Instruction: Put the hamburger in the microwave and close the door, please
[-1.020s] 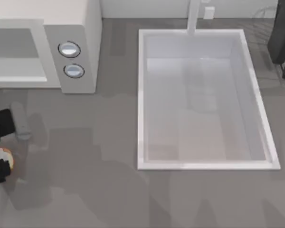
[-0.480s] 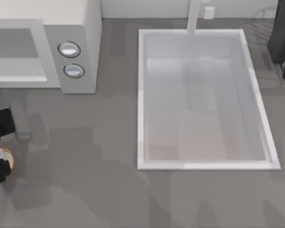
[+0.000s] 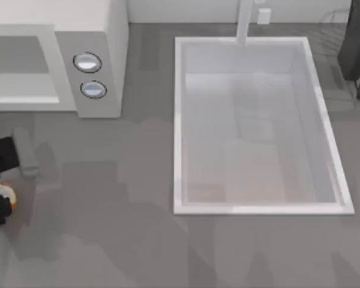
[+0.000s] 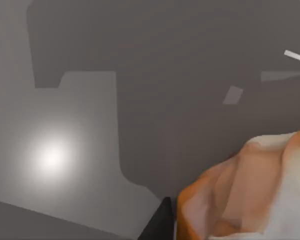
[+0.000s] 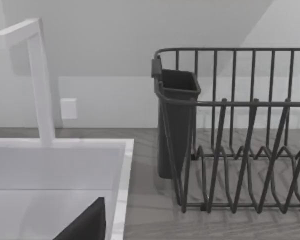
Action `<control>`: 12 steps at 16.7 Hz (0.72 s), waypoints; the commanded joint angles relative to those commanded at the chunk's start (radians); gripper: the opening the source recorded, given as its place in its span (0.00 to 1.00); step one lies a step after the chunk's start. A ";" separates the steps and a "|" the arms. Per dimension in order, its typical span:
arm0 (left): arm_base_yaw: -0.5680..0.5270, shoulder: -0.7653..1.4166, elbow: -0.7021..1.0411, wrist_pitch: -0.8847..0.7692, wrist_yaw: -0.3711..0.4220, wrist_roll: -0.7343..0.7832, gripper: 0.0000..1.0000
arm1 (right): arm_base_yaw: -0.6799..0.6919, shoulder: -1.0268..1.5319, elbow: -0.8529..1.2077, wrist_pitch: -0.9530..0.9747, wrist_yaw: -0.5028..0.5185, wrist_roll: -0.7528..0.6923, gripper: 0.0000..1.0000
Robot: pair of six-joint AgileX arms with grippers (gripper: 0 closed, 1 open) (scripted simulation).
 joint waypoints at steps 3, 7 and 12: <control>0.002 -0.024 0.051 -0.065 -0.006 0.000 0.00 | 0.000 0.000 0.000 0.000 0.000 0.000 1.00; -0.006 -0.072 0.131 -0.194 -0.008 0.006 0.00 | 0.000 0.000 0.000 0.000 0.000 0.000 1.00; -0.002 -0.131 0.228 -0.370 -0.002 -0.002 0.00 | 0.000 0.000 0.000 0.000 0.000 0.000 1.00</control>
